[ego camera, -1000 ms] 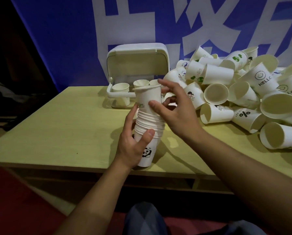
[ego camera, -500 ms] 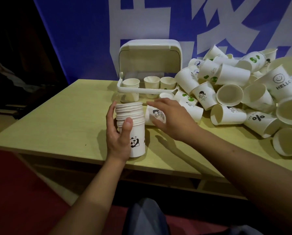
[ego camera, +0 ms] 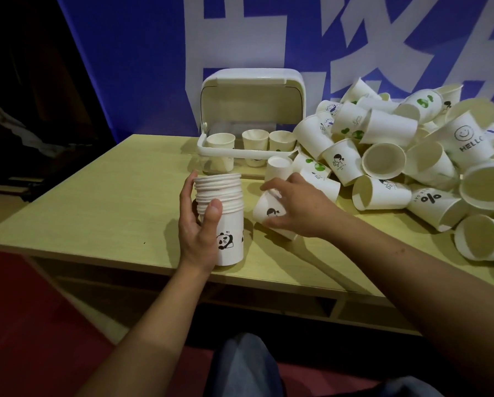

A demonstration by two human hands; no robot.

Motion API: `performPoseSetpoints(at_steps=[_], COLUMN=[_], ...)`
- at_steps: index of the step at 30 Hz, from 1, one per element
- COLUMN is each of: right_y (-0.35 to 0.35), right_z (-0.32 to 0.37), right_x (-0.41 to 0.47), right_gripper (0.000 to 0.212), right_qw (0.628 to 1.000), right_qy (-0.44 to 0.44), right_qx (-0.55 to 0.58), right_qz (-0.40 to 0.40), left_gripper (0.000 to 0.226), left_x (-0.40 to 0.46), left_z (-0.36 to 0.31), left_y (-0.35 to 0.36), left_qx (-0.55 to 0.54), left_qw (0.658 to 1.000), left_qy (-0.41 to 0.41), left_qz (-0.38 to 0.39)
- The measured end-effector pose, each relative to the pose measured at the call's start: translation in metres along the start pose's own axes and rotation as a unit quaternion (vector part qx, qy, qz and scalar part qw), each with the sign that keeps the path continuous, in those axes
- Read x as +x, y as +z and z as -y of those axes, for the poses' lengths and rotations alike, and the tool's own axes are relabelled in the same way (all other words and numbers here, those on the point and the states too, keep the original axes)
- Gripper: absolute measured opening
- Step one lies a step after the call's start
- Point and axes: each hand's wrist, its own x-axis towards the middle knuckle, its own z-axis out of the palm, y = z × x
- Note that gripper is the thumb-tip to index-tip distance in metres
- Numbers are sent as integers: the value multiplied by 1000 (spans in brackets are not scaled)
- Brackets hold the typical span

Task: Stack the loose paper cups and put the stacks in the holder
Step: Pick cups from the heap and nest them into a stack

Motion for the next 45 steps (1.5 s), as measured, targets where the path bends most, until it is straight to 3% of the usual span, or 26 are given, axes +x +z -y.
performPoseSetpoints(at_steps=[2,5,8,10,14,23,27,31,37,40,45], right_y=[-11,-35,-62,-76,-87,-96,-97,-96,-101,-99,-91], right_z=[-7,-21,-27,-27,-37,-100,-122,-140,-172,-188,-194], right_x=[-8,-18,-35,-49,-82,-158,-185,-214,-249,-255,-256], right_gripper=[72,68,64,61,62,60,47,48,41,33,29], right_qw=[992,949,894,876,881,862,879,893,878,880,891], right_qy=[18,48,55,46,42,139,171,197,272,328,356], right_qx=[99,213,327,353,349,317,264,195,62,5,-43], right_qz=[-76,-226,-303,-325,-317,-370,-357,-355,-389,-343,-278], left_gripper=[74,74,69,69,73,82,79,84,76,72,77], left_x=[-1,-4,-12,-18,-28,-64,-82,-100,-104,-103,-107], left_z=[0,-1,-6,-12,-17,-20,-20,-22,-12,-10,-12], left_y=[4,16,38,59,106,207,245,274,288,285,281], left_qx=[17,32,41,39,10,-42,-122,-150,-157,-156,-150], left_qw=[999,996,989,980,964,921,930,922,929,937,927], left_qy=[22,34,42,51,69,94,69,60,107,106,106], left_qz=[31,78,136,189,258,376,340,352,319,295,326])
